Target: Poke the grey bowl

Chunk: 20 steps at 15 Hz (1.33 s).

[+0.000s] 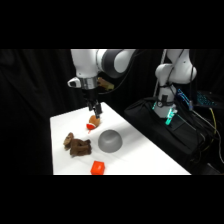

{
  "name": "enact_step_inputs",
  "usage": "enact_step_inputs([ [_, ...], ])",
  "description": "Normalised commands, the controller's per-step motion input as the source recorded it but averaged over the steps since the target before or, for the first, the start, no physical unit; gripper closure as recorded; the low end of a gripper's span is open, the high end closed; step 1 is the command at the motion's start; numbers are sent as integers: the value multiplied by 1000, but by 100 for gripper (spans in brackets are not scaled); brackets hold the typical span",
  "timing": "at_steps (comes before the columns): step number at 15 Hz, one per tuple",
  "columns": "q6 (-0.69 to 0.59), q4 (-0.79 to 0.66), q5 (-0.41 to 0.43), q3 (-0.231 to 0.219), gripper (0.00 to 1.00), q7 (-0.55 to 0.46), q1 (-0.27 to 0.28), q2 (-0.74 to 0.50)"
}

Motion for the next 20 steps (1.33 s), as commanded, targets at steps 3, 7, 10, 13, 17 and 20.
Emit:
enact_step_inputs([
  [3, 19, -21, 12, 36, 0, 41, -25, -28],
  [7, 113, -144, 95, 54, 0, 50, -17, -124],
  [10, 229, -239, 77, 44, 0, 88, 0, -157],
  [13, 320, -249, 59, 21, 26, 87, -4, -132],
  [17, 331, -228, 47, 11, 74, 83, 0, -86],
  [20, 310, -125, 35, 14, 100, 57, 11, 67],
])
